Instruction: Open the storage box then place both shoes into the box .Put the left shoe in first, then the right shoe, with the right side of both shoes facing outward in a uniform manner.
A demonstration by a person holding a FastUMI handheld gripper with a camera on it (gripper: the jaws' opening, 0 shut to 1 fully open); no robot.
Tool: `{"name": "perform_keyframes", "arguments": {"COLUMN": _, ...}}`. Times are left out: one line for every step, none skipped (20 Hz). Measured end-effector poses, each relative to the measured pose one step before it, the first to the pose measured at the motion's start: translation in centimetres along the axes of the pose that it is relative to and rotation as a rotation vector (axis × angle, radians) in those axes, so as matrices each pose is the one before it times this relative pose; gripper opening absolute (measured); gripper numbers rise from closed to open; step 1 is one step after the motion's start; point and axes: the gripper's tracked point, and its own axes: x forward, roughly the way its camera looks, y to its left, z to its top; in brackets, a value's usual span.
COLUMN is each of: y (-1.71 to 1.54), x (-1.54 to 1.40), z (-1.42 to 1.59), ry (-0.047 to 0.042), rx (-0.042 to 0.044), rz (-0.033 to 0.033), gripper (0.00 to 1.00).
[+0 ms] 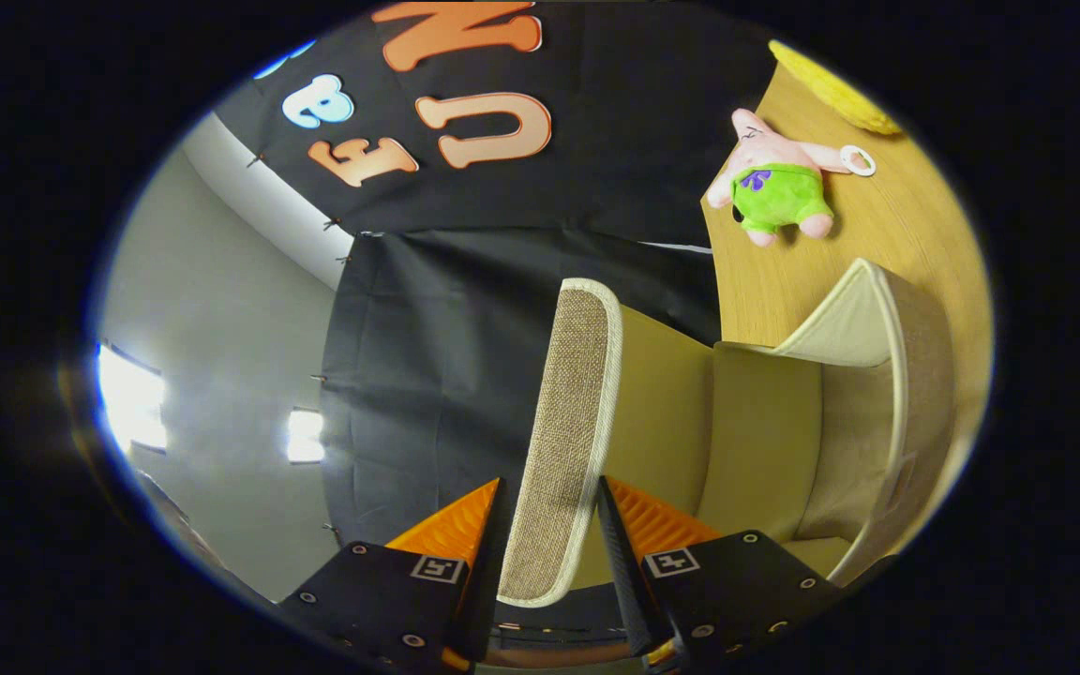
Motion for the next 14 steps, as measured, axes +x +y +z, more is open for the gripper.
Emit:
{"name": "perform_keyframes", "arguments": {"y": 0.333, "x": 1.504, "z": -0.324, "ry": 0.02830, "rx": -0.03143, "rz": -0.02240, "gripper": 0.55}}
{"name": "perform_keyframes", "arguments": {"y": 0.211, "x": 1.694, "z": 0.034, "ry": 0.00877, "rx": -0.01673, "rz": -0.03542, "gripper": 0.50}}
{"name": "perform_keyframes", "arguments": {"y": 0.750, "x": 1.846, "z": 0.243, "ry": 0.01272, "rx": -0.01468, "rz": -0.00840, "gripper": 0.47}}
{"name": "perform_keyframes", "arguments": {"y": 0.709, "x": 1.634, "z": 0.013, "ry": 0.01066, "rx": -0.01058, "rz": 0.00213, "gripper": 0.46}}
{"name": "perform_keyframes", "arguments": {"y": 0.436, "x": 1.595, "z": -0.220, "ry": 0.01523, "rx": -0.00336, "rz": -0.00630, "gripper": 0.45}}
{"name": "perform_keyframes", "arguments": {"y": 0.305, "x": 1.031, "z": -0.512, "ry": 0.02157, "rx": -0.00724, "rz": -0.00117, "gripper": 0.44}}
{"name": "perform_keyframes", "arguments": {"y": -0.089, "x": 1.260, "z": -0.416, "ry": 0.02346, "rx": -0.00819, "rz": -0.01988, "gripper": 0.44}}
{"name": "perform_keyframes", "arguments": {"y": 0.341, "x": 1.339, "z": -0.622, "ry": 0.02420, "rx": -0.01193, "rz": -0.01298, "gripper": 0.44}}
{"name": "perform_keyframes", "arguments": {"y": 0.018, "x": 0.892, "z": -0.309, "ry": 0.01337, "rx": -0.00871, "rz": -0.01732, "gripper": 0.44}}
{"name": "perform_keyframes", "arguments": {"y": -0.516, "x": 0.596, "z": 0.166, "ry": 0.00071, "rx": -0.01192, "rz": -0.01800, "gripper": 0.45}}
{"name": "perform_keyframes", "arguments": {"y": -0.603, "x": 0.223, "z": 0.419, "ry": -0.01636, "rx": -0.01894, "rz": -0.02693, "gripper": 0.45}}
{"name": "perform_keyframes", "arguments": {"y": -0.726, "x": -0.271, "z": 0.495, "ry": -0.02236, "rx": -0.02062, "rz": -0.03732, "gripper": 0.45}}
{"name": "perform_keyframes", "arguments": {"y": -0.777, "x": -0.358, "z": 0.442, "ry": -0.01701, "rx": -0.01442, "rz": -0.03834, "gripper": 0.45}}
{"name": "perform_keyframes", "arguments": {"y": -0.834, "x": -0.668, "z": 0.367, "ry": -0.01751, "rx": -0.01021, "rz": -0.03484, "gripper": 0.46}}
